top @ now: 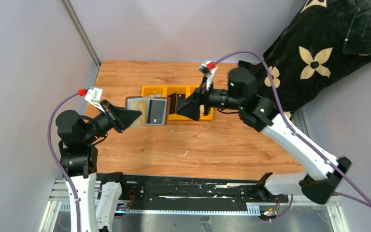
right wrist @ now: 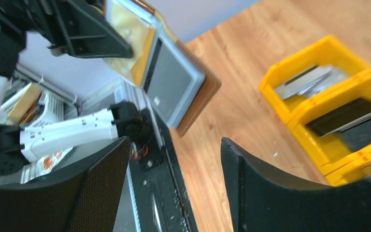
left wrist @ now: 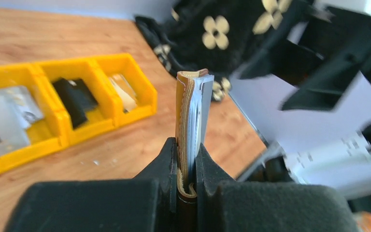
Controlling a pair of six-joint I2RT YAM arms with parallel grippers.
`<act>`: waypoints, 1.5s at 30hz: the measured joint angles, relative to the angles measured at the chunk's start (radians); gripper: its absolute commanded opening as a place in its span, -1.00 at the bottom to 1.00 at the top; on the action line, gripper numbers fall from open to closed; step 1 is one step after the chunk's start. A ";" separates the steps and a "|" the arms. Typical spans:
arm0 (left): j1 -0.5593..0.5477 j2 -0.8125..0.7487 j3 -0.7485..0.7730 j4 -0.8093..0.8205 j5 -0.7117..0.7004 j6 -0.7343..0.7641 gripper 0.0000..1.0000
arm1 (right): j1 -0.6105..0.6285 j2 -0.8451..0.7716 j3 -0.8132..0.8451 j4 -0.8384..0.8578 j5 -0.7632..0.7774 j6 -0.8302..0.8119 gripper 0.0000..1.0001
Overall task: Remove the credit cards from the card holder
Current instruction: Remove the credit card from the card holder.
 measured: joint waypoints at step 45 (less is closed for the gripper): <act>0.001 -0.048 -0.080 0.434 0.067 -0.488 0.19 | 0.158 0.012 -0.199 0.691 -0.028 0.369 -0.96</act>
